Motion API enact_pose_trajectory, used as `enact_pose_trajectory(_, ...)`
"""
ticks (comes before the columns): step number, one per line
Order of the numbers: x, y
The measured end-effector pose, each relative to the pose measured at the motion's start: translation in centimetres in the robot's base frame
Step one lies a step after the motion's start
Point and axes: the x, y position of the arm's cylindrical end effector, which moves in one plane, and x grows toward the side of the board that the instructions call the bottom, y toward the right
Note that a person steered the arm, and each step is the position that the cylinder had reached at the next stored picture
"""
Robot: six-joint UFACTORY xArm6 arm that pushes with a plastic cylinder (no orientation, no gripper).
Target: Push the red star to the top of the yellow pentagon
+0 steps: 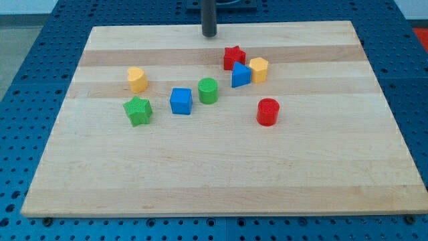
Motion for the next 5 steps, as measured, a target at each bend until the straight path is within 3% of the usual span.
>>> enact_pose_trajectory(3, 2.5, -4.7)
enact_pose_trajectory(5, 9.0, -3.7)
